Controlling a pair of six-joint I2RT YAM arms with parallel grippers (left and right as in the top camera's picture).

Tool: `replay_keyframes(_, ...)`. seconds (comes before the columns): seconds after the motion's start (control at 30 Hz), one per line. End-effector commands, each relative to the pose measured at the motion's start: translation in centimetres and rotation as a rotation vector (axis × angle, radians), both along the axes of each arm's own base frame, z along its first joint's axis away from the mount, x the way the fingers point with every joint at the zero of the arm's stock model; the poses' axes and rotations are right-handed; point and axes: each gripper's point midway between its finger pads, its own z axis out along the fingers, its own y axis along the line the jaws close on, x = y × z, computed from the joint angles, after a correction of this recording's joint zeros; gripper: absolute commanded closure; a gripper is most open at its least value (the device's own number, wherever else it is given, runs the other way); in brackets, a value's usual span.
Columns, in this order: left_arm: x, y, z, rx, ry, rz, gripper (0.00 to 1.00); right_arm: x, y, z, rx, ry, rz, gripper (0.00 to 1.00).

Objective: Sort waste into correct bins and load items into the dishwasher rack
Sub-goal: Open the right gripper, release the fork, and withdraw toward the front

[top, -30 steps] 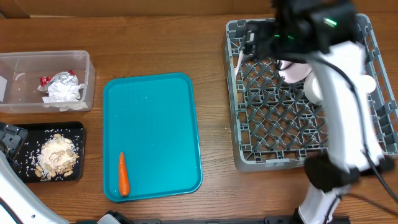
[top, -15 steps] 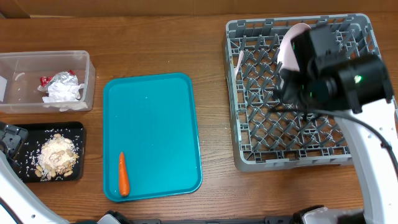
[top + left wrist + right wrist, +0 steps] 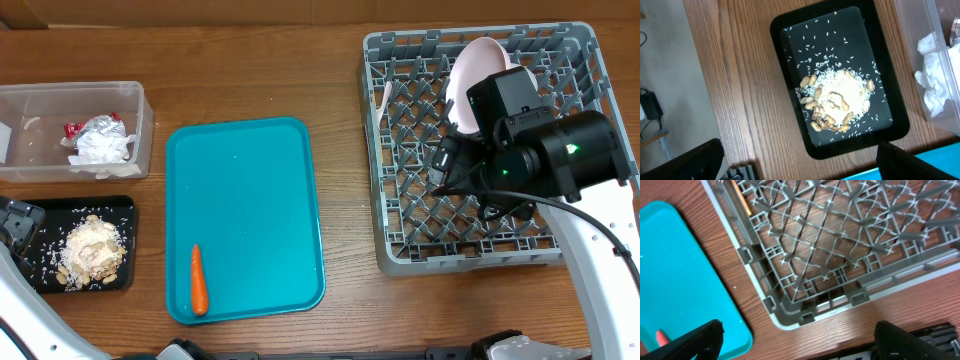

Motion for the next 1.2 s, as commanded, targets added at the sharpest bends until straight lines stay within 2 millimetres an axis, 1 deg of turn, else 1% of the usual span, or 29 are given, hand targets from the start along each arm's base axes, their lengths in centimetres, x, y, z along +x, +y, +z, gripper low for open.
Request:
replay_keyframes(0.0, 0.2, 0.2, 0.6, 0.009, -0.019, 0.009, 0.00, -0.1, 0.4, 0.0, 0.029, 0.002, -0.003, 0.00)
replay_keyframes(0.17, 0.2, 0.2, 0.6, 0.009, -0.019, 0.009, 0.00, -0.1, 0.3, 0.0, 0.025, 0.001, 0.000, 0.00)
replay_keyframes(0.23, 0.2, 0.2, 0.6, 0.009, -0.019, 0.009, 0.00, 0.1, -0.5, 0.1, -0.030, -0.015, 0.025, 0.00)
replay_keyframes(0.3, 0.2, 0.2, 0.6, 0.009, -0.019, 0.009, 0.00, 0.2, -0.8, 0.3, -0.044, -0.031, 0.025, 0.00)
replay_keyframes(0.4, 0.2, 0.2, 0.6, 0.009, -0.019, 0.009, 0.00, 1.3, -0.4, 2.0, -0.022, -0.151, 0.073, 0.00)
replay_keyframes(0.47, 0.2, 0.2, 0.6, 0.009, -0.019, 0.009, 0.00, 2.0, 0.0, 3.7, 0.004, -0.253, 0.100, 0.00)
replay_keyframes(0.57, 0.2, 0.2, 0.6, 0.009, -0.019, 0.009, 0.00, 2.0, 0.4, 6.0, 0.049, -0.366, 0.124, 0.00)
replay_keyframes(0.67, 0.2, 0.2, 0.6, 0.009, -0.019, 0.009, 0.00, 1.5, -0.6, 7.1, 0.062, -0.415, 0.098, 0.00)
replay_keyframes(0.73, 0.2, 0.2, 0.6, 0.009, -0.019, 0.009, 0.00, 1.3, -1.4, 7.2, 0.070, -0.445, 0.099, 0.00)
replay_keyframes(0.83, 0.2, 0.2, 0.6, 0.009, -0.019, 0.009, 0.00, 1.4, -1.6, 6.6, 0.107, -0.502, 0.143, 0.00)
replay_keyframes(0.93, 0.2, 0.2, 0.6, 0.009, -0.019, 0.009, 0.00, 1.4, -1.4, 5.0, 0.148, -0.581, 0.183, 0.00)
replay_keyframes(1.1, 0.2, 0.2, 0.6, 0.009, -0.019, 0.009, 0.00, 0.6, -1.6, 0.8, 0.163, -0.736, 0.188, 0.00)
replay_keyframes(1.17, 0.2, 0.2, 0.6, 0.009, -0.019, 0.009, 0.00, -0.1, -1.6, -1.4, 0.167, -0.809, 0.194, 0.00)
